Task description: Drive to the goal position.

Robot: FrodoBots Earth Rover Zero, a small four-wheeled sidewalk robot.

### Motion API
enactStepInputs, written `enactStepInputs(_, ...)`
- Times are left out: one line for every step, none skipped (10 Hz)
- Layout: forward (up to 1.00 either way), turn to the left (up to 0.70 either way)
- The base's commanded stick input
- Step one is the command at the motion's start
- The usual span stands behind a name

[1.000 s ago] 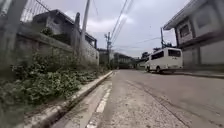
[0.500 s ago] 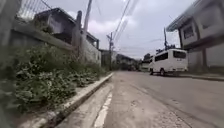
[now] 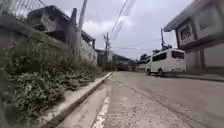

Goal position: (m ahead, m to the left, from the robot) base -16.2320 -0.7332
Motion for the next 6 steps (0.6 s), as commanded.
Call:
enactStepInputs(0.7, -0.34)
enactStepInputs(0.7, -0.34)
enactStepInputs(0.7, -0.34)
enactStepInputs(0.7, -0.12)
enactStepInputs(0.7, 0.0)
enactStepInputs(0.7, 0.0)
